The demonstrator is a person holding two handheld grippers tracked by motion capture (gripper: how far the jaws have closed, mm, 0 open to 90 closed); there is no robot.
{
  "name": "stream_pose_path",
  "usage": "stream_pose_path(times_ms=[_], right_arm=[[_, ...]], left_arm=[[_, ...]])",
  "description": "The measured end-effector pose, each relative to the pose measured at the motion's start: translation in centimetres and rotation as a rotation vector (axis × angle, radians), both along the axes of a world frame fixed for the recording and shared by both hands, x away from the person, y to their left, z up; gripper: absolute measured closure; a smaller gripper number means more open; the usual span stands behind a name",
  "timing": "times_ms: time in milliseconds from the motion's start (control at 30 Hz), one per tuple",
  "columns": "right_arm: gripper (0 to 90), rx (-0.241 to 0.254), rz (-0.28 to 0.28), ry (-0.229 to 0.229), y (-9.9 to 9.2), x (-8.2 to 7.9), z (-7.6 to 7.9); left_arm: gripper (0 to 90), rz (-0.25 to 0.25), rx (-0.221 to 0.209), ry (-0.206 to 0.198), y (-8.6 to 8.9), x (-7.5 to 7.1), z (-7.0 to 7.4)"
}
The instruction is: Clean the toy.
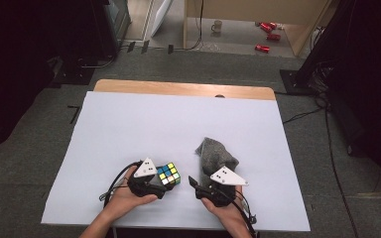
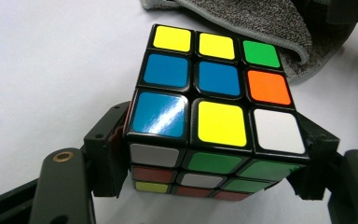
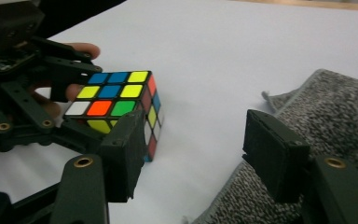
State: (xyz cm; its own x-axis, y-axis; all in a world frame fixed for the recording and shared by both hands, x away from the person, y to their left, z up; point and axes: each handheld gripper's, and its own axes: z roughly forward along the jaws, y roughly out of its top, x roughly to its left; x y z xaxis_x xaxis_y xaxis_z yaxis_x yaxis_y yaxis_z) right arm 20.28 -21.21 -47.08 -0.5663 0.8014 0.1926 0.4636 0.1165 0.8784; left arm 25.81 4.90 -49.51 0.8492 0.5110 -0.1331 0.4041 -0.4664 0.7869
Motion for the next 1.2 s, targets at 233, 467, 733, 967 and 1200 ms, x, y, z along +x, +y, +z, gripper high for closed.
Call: stream_pose_path(times_ms=[233, 467, 733, 967, 1200], right_arm=[[39.3, 0.003, 0.05, -0.002, -0.2, 0.0, 0.1], [23.3, -0.046, -0.157, -0.047, -1.6, 0.8, 0.8], [16.3, -0.112, -0.341, 0.008, -3.9, 2.6, -0.1], [16.2, -0.252, -0.377, 0.08, -3.2, 3.3, -1.6], [34.2, -0.368, -0.42, 0.107, -3.0, 3.6, -2.8]], left_arm=[[31.7, -0.005, 0.005, -0.028, 0.1, -0.2, 0.1], [32.6, -0.022, 0.004, -0.036, 0.2, -0.2, 0.0], [32.7, -0.026, 0.006, -0.042, 0.2, -0.3, 0.0], [32.7, -0.026, 0.009, -0.043, 0.2, -0.3, 0.0], [32.7, -0.024, 0.009, -0.045, 0.2, -0.4, 0.0]])
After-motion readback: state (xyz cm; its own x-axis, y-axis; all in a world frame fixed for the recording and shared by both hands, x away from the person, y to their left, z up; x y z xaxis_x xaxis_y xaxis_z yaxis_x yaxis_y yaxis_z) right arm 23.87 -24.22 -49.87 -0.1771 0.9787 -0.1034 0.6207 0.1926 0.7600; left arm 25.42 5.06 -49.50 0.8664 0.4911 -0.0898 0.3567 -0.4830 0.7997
